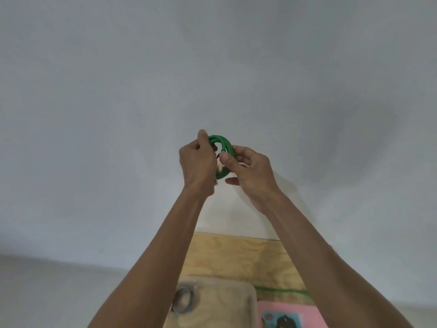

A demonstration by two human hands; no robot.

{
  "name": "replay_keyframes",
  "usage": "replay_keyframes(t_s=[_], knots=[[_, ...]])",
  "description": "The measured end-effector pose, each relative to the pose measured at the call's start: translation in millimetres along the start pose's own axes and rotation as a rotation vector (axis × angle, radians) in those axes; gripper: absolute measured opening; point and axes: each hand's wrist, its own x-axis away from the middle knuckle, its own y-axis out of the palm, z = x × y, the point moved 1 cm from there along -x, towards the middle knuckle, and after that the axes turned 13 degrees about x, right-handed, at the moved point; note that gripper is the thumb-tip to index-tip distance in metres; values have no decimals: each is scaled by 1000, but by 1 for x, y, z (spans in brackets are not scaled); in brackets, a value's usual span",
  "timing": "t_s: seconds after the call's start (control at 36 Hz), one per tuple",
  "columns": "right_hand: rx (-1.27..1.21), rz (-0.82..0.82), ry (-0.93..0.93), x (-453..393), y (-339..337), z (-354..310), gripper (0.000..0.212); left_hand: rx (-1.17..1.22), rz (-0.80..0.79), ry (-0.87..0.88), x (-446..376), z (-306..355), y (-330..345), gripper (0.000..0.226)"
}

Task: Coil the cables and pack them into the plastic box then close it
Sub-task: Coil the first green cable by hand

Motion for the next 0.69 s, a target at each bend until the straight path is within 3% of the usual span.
replay_keyframes(t_s=[0.22, 0.42, 0.69], knots=[[72, 37, 1, 1, 11, 12, 35, -15, -23, -51, 3, -7, -6, 55], [128, 123, -2, 0, 9, 16, 25, -153, -52, 16, 10, -9, 6, 59], [-269, -120, 44, -1, -12, 13, 26, -8, -144, -125, 9, -7, 7, 62]])
